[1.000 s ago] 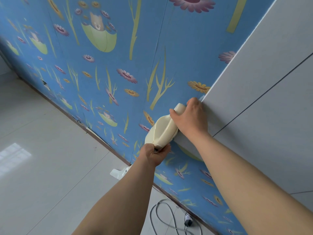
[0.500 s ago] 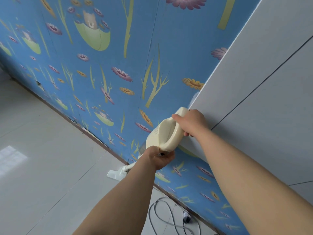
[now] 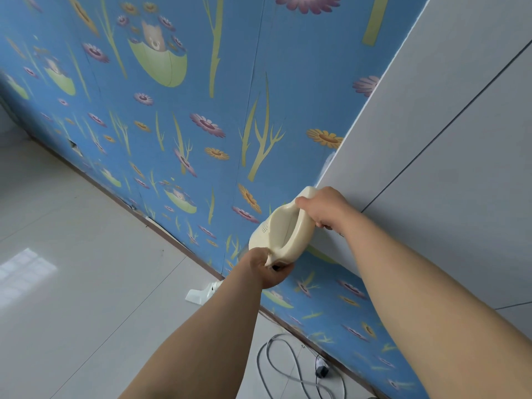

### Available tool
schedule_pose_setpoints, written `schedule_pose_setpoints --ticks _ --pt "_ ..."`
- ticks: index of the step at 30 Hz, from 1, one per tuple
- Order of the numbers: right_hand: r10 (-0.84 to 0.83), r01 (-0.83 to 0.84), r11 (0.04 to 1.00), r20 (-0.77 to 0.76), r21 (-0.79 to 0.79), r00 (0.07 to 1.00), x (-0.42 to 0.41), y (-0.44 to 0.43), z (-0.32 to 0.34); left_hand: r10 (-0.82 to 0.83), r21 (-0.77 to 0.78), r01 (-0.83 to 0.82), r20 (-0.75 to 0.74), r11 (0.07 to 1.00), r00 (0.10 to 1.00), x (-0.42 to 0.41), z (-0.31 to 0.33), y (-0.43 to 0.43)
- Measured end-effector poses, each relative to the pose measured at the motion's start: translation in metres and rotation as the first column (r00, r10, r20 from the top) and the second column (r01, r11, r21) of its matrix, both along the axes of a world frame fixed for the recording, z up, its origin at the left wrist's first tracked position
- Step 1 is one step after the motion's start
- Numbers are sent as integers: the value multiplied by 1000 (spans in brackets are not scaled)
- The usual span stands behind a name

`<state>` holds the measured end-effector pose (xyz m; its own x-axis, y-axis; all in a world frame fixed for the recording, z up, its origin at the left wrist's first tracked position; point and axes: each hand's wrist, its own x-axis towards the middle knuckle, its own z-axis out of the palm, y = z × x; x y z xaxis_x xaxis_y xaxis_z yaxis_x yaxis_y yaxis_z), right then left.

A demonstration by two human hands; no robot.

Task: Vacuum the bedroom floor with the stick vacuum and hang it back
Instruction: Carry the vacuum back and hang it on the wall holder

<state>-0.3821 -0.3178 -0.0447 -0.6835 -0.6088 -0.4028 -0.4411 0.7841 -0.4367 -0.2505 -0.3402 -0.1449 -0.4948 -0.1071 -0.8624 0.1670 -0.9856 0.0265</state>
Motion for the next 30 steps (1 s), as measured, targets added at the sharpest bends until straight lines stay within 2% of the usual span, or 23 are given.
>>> schedule_pose_setpoints --ticks 11,16,18,25,30 --pt "-4 7 998 47 -59 999 12 -12 -2 49 -44 -48 36 998 998 24 9 1" --pt "-105 123 980 118 -157 987 5 -22 -5 33 -124 -31 8 992 999 7 13 -7" --pt "-114 131 981 124 -142 986 2 -26 -5 7 -125 -2 38 992 999 1 14 -11" --pt "-113 121 990 97 -72 989 -6 -22 -6 -34 -91 34 0 995 999 -2 8 -4" --pt "-121 131 987 105 -92 987 -6 -18 -9 -82 -143 84 21 986 996 -5 2 -1"
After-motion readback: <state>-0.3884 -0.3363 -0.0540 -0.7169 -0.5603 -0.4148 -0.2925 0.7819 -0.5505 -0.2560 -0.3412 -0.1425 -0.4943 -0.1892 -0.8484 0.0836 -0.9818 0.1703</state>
